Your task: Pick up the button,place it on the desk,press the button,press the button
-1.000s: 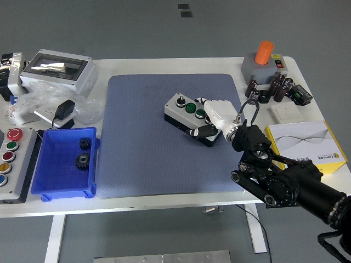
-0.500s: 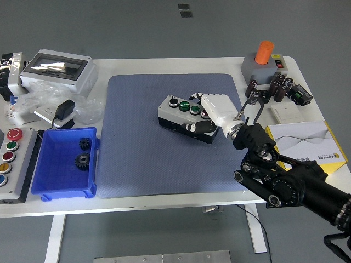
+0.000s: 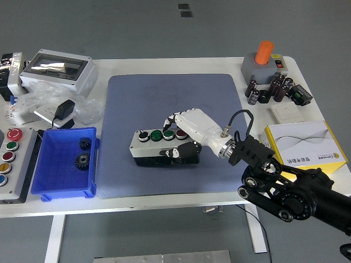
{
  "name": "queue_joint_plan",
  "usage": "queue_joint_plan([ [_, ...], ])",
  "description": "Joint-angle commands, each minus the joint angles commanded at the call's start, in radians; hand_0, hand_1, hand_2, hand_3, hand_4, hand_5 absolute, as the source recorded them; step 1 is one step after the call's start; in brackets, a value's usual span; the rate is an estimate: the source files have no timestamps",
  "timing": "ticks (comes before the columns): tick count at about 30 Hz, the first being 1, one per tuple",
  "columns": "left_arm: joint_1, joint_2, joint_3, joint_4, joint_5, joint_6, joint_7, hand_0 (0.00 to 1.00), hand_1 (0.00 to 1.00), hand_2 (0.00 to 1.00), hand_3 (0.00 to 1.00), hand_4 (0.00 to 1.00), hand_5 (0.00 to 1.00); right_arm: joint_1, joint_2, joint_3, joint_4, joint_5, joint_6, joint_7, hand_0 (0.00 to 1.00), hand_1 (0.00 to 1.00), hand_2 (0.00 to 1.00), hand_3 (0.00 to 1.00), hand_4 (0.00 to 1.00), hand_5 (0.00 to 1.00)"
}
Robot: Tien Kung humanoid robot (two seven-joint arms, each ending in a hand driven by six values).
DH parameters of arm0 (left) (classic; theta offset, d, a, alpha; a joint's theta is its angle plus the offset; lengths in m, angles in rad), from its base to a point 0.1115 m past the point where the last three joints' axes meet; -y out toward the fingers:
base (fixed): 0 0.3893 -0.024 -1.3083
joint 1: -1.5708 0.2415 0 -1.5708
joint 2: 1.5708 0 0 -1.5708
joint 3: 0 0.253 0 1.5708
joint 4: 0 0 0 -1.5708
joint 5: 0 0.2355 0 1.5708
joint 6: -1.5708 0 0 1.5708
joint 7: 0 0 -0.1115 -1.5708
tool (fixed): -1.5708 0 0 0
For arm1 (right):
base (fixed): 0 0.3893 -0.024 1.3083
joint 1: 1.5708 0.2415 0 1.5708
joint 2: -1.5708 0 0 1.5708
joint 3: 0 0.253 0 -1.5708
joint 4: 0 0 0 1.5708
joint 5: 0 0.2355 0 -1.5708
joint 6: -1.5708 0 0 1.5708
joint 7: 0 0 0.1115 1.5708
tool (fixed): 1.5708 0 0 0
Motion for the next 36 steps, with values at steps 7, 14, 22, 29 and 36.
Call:
queue_joint_plan([
  [7,0.000,0.000,0.000,0.000,0.001,-0.001,-0.001,0.743,0.749,0.589,0.582,0.651,0.110,-0.008,0.006,0.003,-0.029,-0.055,-0.028,0.023,0.097,0.313,0.337,0.454,0.644,0.112],
  [14,-0.001,-0.001,0.000,0.000,0.002,-0.002,-0.001,0.743,0.749,0.590,0.581,0.658,0.119,-0.010,0.005,0.011,-0.047,-0.108,-0.003,0.018,0.119,0.331,0.359,0.459,0.640,0.119],
  [22,-0.001,-0.002,-0.003,0.000,-0.001,-0.004,-0.007,0.743,0.750,0.590,0.582,0.659,0.124,-0.013,0.002,0.028,-0.041,-0.166,0.094,-0.023,0.394,0.621,0.690,0.758,0.691,0.129],
  [29,0.001,-0.003,-0.005,0.000,-0.002,-0.004,-0.010,0.743,0.750,0.592,0.585,0.659,0.127,-0.017,-0.007,0.048,-0.013,-0.189,0.098,-0.045,0.832,0.917,0.998,0.998,0.906,0.279],
  [36,0.000,-0.004,-0.002,0.000,-0.003,-0.005,-0.013,0.743,0.750,0.593,0.587,0.661,0.140,-0.016,-0.014,0.061,0.012,-0.209,0.076,-0.049,0.915,0.983,0.998,0.998,0.956,0.321],
])
